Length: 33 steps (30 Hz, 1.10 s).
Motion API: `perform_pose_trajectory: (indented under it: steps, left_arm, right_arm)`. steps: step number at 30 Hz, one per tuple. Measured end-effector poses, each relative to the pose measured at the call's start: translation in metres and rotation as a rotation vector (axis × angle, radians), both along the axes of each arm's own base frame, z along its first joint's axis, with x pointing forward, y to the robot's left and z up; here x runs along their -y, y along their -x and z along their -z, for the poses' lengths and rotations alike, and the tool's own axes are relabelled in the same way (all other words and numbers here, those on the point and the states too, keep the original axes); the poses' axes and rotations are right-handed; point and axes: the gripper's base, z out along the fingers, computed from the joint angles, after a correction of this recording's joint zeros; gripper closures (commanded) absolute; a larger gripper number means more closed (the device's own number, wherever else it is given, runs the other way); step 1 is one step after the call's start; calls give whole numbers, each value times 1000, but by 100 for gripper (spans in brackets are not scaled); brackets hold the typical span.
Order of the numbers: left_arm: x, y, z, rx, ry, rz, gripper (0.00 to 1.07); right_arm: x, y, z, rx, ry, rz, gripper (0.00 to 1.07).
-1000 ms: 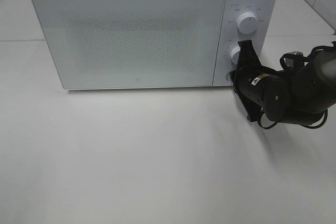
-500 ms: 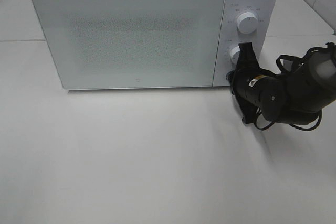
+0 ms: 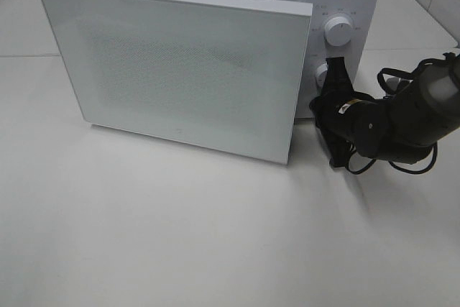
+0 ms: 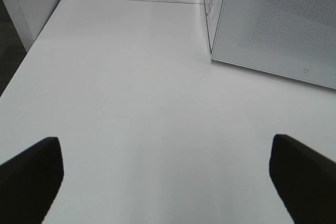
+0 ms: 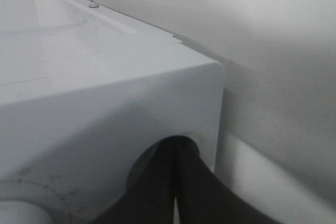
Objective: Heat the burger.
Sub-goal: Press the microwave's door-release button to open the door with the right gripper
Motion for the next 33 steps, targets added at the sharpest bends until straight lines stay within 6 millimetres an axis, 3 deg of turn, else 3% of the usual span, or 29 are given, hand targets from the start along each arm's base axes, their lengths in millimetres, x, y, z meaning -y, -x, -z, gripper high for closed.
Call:
perform_pose_trajectory:
  steps: [33]
  left_arm:
    - [0, 0, 0, 0, 0, 0, 6]
  right_arm:
    - [5, 9, -9, 26, -15, -29, 107]
